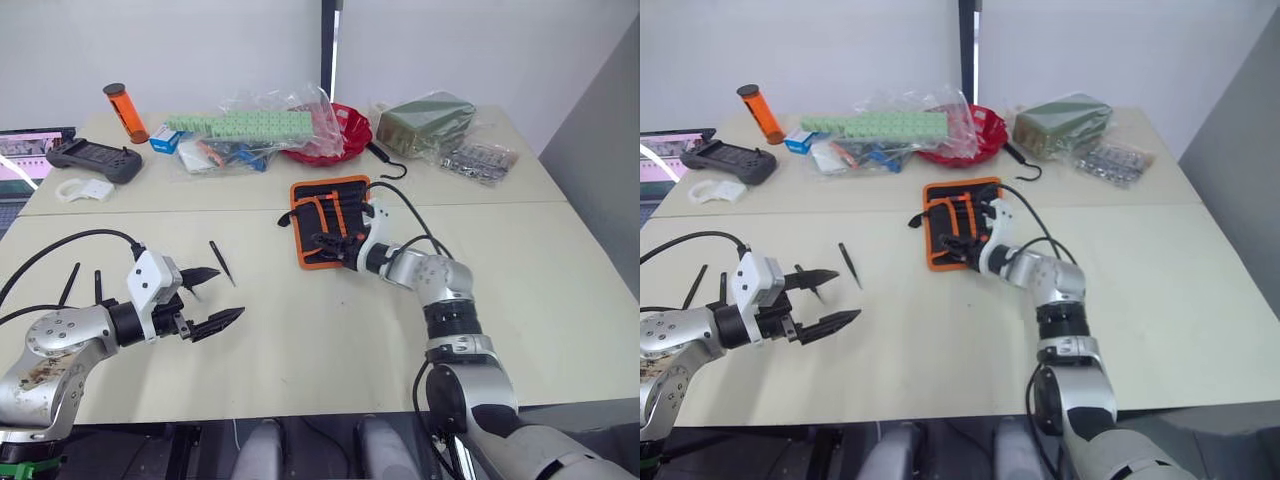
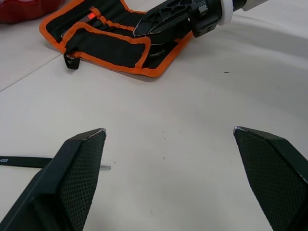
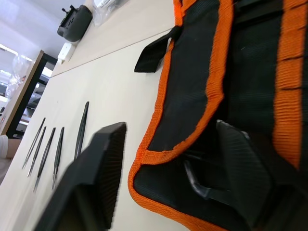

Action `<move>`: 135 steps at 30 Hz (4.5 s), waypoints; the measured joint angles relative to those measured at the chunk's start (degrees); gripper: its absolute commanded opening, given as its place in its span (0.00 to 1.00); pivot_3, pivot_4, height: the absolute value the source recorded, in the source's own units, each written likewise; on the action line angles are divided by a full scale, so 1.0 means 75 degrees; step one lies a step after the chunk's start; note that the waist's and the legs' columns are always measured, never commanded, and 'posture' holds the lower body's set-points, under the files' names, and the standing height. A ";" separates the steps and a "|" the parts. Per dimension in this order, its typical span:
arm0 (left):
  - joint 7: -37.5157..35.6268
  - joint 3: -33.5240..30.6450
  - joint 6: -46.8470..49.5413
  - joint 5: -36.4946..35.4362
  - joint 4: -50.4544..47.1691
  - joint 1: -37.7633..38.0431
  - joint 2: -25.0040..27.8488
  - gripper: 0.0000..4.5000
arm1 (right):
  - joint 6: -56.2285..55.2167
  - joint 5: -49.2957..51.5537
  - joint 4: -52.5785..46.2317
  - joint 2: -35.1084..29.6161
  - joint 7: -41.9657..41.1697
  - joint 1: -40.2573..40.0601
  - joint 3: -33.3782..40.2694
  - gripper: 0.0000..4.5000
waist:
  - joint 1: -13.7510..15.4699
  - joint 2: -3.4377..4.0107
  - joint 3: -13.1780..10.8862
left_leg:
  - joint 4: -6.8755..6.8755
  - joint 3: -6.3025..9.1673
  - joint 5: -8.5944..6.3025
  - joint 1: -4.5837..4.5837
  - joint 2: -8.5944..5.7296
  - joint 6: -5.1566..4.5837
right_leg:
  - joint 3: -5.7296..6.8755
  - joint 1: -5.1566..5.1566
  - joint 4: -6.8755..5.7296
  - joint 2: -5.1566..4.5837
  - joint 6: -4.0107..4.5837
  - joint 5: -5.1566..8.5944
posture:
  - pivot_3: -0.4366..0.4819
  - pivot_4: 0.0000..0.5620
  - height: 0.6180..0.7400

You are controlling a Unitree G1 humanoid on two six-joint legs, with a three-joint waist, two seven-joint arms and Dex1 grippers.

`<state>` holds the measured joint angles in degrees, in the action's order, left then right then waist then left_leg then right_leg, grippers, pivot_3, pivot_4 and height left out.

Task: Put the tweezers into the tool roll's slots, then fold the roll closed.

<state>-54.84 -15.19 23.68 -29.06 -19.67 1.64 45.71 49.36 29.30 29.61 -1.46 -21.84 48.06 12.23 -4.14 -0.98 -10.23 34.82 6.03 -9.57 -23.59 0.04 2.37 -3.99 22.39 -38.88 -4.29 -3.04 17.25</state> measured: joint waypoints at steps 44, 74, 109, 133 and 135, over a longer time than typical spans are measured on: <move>-0.0042 0.0402 0.0041 -0.0040 0.0176 -0.0637 -0.0054 1.00 | 0.0728 -0.0700 -0.4461 -0.2973 -0.3225 -0.1548 -0.4172 0.00 | 0.0051 -0.0010 -0.0005 | 0.0003 0.0000 -0.0001 -0.0023 0.0003 0.0000 | 0.0006 -0.0004 0.0050 -0.0002 -0.0002 0.0003 | 0.48 0.27 1.00; -0.3595 0.4159 -0.4391 0.3103 0.5459 -0.6245 -0.0611 1.00 | 0.0714 -0.0810 -0.6106 -0.3968 -0.3725 -0.2317 -0.4689 0.00 | 0.0214 -0.0022 -0.0009 | 0.0034 0.0007 0.0001 -0.0067 -0.0001 -0.0001 | 0.0020 -0.0001 0.0090 0.0002 -0.0009 0.0003 | 0.48 0.27 1.00; -0.4465 0.4534 -0.6903 0.3823 0.7564 -0.6762 -0.1345 0.00 | 0.0550 -0.0132 -0.6822 -0.4144 -0.3550 -0.2649 -0.3624 0.23 | 0.0194 -0.0023 -0.0009 | 0.0069 0.0032 0.0001 -0.0078 -0.0017 -0.0003 | 0.0025 0.0004 0.0031 -0.0002 -0.0021 0.0002 | 0.48 0.27 1.00; -0.4256 0.4641 -0.5099 0.3330 0.3714 -0.3997 -0.0651 0.00 | 0.0496 -0.0122 -0.7075 -0.4766 -0.4345 -0.3677 -0.4327 0.01 | 0.0243 -0.0022 -0.0009 | 0.0108 0.0038 0.0000 -0.0067 -0.0016 -0.0004 | 0.0025 -0.0017 0.0017 0.0001 -0.0022 0.0004 | 0.48 0.27 1.00; -0.4196 0.4673 -0.5094 0.3347 0.3698 -0.3997 -0.0651 0.00 | 0.0517 -0.0116 -0.7000 -0.4723 -0.4346 -0.3708 -0.4327 0.01 | 0.0250 -0.0022 -0.0009 | 0.0116 0.0038 -0.0001 -0.0067 -0.0016 -0.0004 | 0.0025 -0.0020 0.0017 0.0001 -0.0024 0.0005 | 0.48 0.27 1.00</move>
<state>-86.30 19.86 -14.53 -3.96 8.07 -28.34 40.83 53.24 28.44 -22.89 -36.88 -54.44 20.25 -20.22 -2.26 -1.14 -10.29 35.69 6.32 -9.58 -24.09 -0.08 2.34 -3.81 22.24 -38.75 -4.28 -3.22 17.28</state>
